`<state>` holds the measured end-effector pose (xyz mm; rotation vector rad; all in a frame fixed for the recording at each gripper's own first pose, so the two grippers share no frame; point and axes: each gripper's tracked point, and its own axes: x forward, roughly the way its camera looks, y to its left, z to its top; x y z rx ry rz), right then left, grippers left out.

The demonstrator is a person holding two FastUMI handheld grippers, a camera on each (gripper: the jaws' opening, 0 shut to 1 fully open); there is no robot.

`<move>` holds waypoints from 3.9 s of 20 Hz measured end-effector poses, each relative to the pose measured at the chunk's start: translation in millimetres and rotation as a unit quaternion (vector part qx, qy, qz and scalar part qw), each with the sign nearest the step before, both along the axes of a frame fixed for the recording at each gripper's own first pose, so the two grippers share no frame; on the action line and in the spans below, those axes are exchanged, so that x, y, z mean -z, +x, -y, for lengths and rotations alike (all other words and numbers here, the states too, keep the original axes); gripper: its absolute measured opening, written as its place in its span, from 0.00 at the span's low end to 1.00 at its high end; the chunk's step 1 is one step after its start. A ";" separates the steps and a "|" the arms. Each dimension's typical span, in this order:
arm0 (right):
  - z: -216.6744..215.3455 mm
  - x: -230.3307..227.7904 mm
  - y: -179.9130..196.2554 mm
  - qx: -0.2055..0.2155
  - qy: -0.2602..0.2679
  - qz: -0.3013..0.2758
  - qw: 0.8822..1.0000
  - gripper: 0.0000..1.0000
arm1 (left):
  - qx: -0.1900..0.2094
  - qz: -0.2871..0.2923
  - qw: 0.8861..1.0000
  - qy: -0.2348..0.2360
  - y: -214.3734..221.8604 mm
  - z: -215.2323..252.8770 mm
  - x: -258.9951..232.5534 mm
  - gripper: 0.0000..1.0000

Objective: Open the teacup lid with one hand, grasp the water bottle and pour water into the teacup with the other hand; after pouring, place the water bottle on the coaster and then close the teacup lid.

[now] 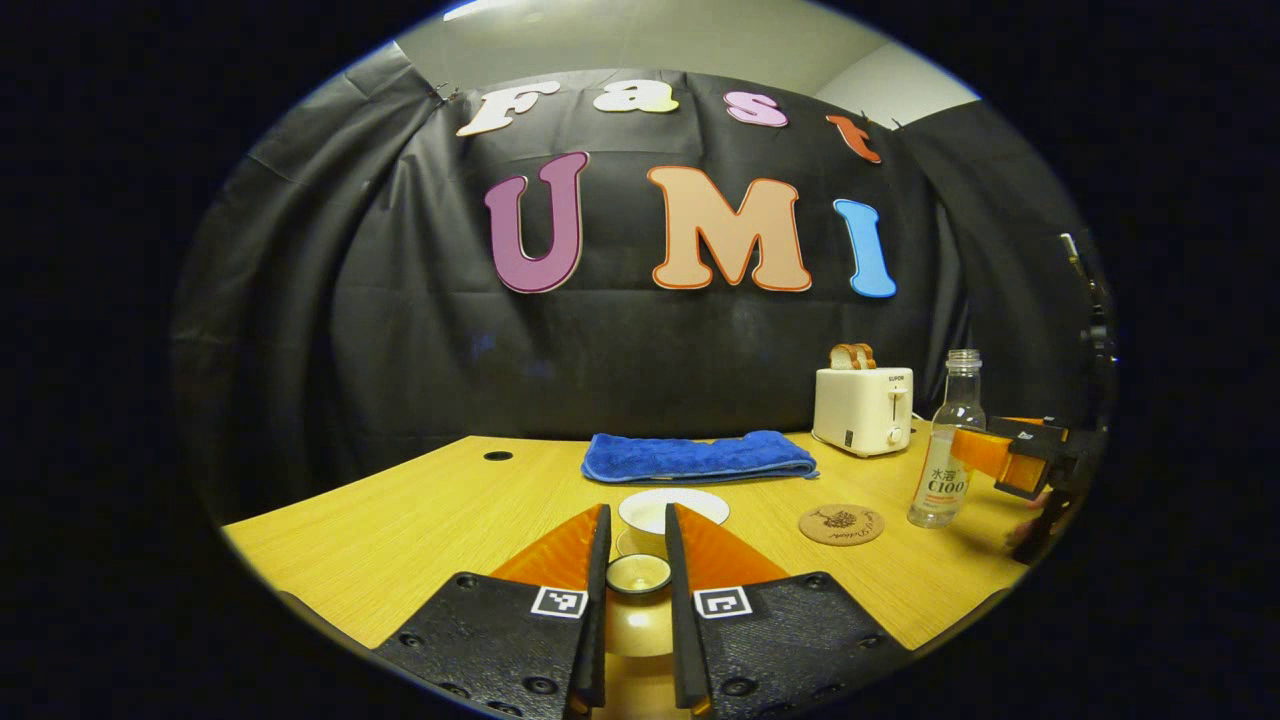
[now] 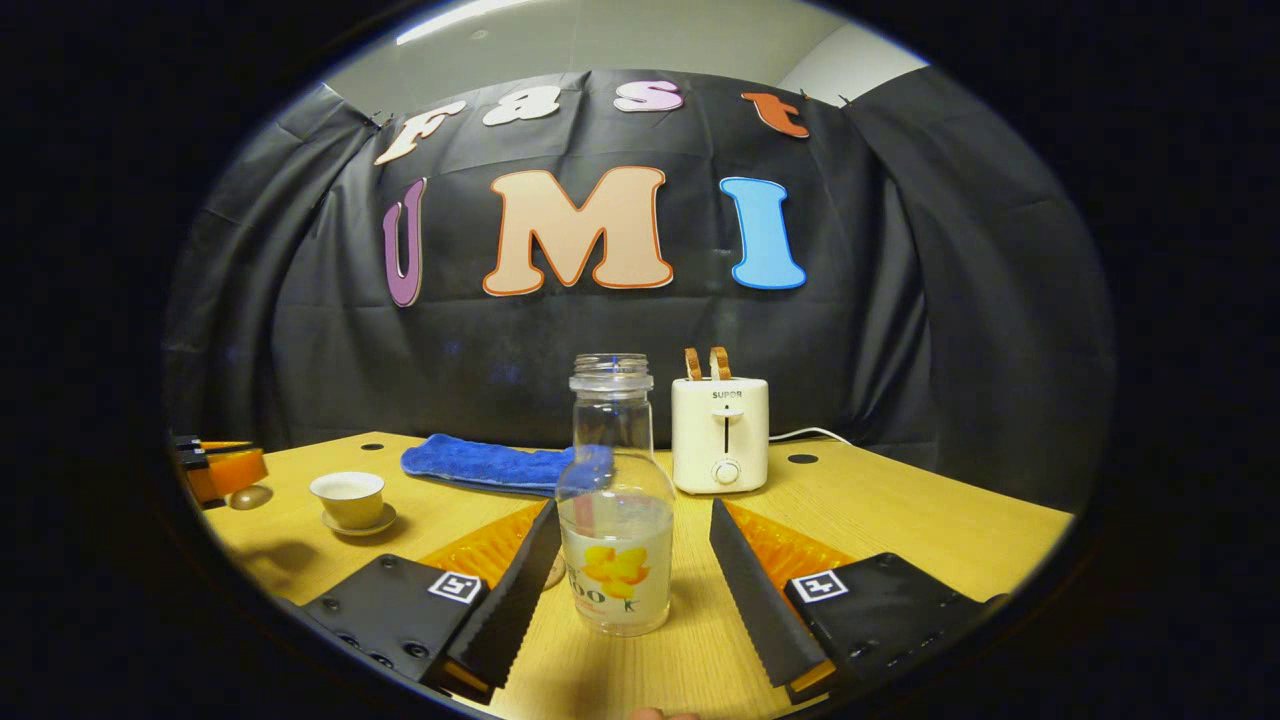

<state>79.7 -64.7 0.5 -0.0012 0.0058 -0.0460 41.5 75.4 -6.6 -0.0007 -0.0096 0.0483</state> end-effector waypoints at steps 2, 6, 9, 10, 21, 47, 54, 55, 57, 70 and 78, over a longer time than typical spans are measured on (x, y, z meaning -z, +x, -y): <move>-4.0 1.2 12.6 -0.002 0.000 -0.001 1.000 0.94 | -0.003 0.000 1.000 0.000 -3.7 -4.9 -0.7 0.24; -5.7 2.1 36.1 0.008 0.000 -0.003 1.000 0.95 | 0.004 -0.001 1.000 0.001 -5.1 -2.4 -0.3 0.24; -7.1 3.9 46.3 0.011 0.001 -0.003 1.000 0.94 | 0.015 -0.001 1.000 0.000 -6.7 0.4 -0.3 0.24; -7.9 1.9 46.7 0.010 -0.001 -0.003 1.000 0.94 | 0.019 0.000 1.000 0.001 -6.7 0.7 -0.9 0.24; -28.5 -2.2 32.9 -0.001 -0.105 -0.001 0.995 0.71 | 0.061 0.000 0.998 0.001 -9.8 -7.3 -0.2 0.18; -200.7 42.6 84.6 -0.134 -0.706 -0.025 0.695 0.70 | 0.028 -0.004 1.000 0.000 -14.5 -90.8 1.2 0.19; -210.5 35.9 89.4 -0.133 -0.757 -0.005 0.639 0.69 | 0.028 -0.005 1.000 0.000 -13.9 -91.0 2.6 0.19; -213.3 34.8 91.0 -0.131 -0.763 -0.001 0.632 0.69 | 0.028 -0.005 1.000 0.000 -13.6 -90.3 2.2 0.19; -216.1 33.0 94.0 -0.132 -0.775 0.005 0.618 0.70 | 0.028 -0.005 1.000 -0.001 -14.7 -91.0 2.2 0.19; -226.1 12.9 100.5 -0.126 -0.826 0.031 0.549 0.71 | 0.028 -0.006 1.000 -0.001 -14.8 -90.7 1.7 0.19; -244.4 8.6 100.5 -0.132 -0.863 0.055 0.485 0.71 | 0.028 -0.007 1.000 -0.002 -14.8 -91.1 1.9 0.19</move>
